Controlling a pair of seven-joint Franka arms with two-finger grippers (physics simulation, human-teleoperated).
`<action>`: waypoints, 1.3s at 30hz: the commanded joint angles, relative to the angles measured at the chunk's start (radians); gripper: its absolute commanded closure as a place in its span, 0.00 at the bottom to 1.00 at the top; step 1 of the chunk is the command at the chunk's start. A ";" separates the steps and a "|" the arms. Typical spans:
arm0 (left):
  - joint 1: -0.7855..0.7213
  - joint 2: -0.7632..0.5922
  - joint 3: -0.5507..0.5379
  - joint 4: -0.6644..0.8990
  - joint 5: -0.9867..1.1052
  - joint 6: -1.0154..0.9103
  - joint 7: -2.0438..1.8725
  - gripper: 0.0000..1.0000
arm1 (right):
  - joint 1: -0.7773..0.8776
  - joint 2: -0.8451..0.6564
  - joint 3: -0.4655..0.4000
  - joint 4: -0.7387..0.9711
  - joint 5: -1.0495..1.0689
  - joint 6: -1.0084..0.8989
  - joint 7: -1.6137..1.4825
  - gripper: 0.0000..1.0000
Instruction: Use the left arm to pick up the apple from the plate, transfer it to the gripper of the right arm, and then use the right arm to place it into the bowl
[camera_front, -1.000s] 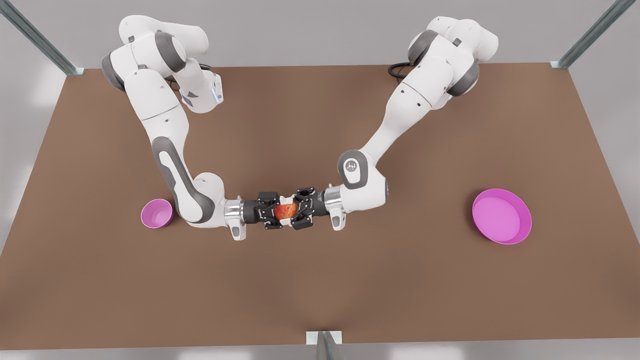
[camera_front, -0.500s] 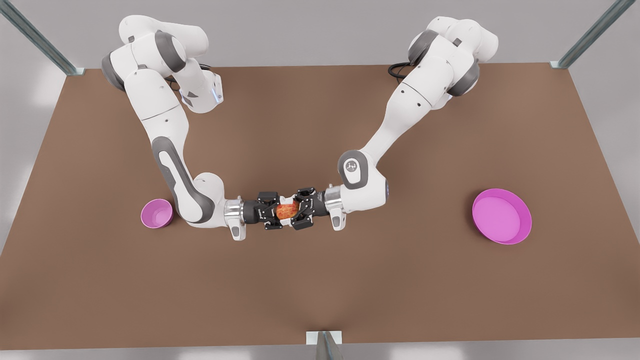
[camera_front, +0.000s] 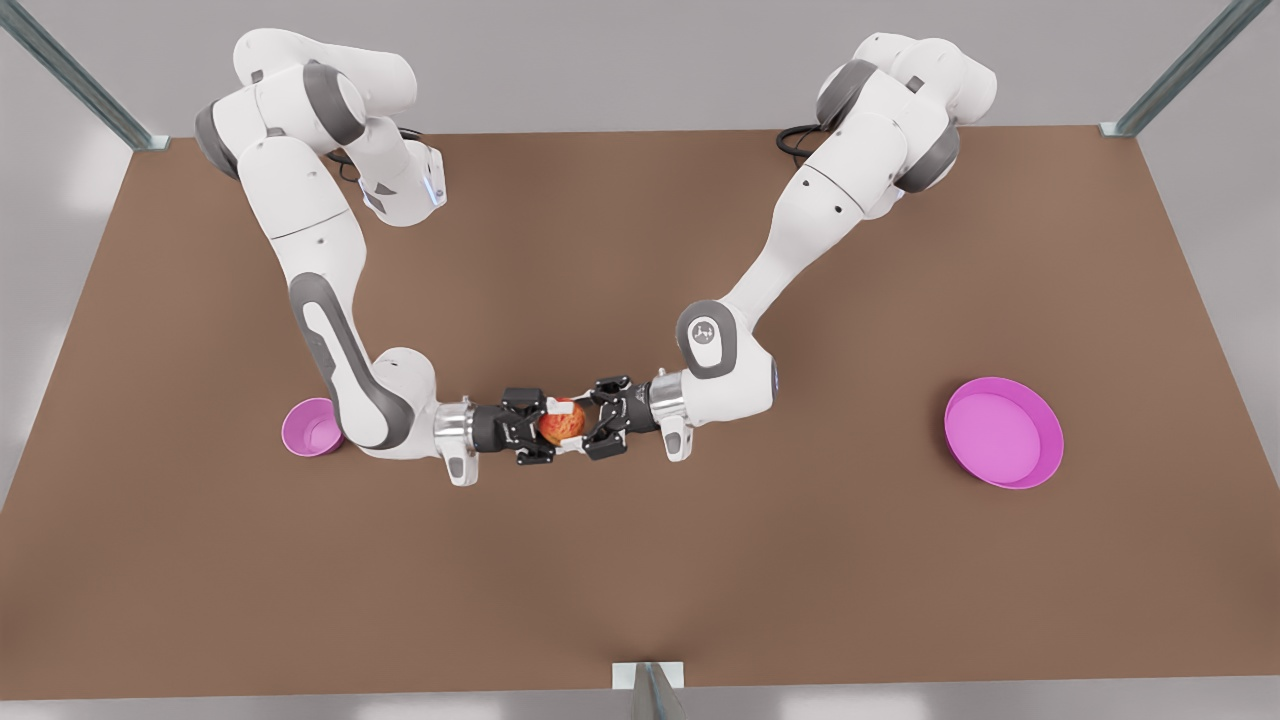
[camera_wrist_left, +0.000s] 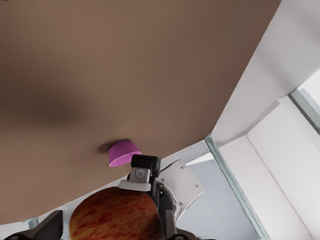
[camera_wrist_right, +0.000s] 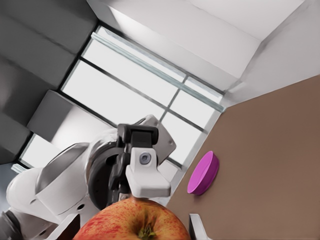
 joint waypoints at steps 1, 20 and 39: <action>0.000 -0.001 0.000 0.000 0.010 -0.005 -0.022 0.00 | 0.001 -0.001 0.001 0.000 -0.003 -0.001 0.015 0.32; 0.273 -0.297 0.035 -0.313 0.827 -0.504 -0.033 0.00 | -0.039 -0.010 0.001 0.009 -0.078 -0.004 0.067 0.32; 0.313 -0.733 0.282 -0.252 1.518 -0.989 0.776 0.00 | -0.545 0.022 -0.015 0.076 -0.545 -0.406 0.154 0.32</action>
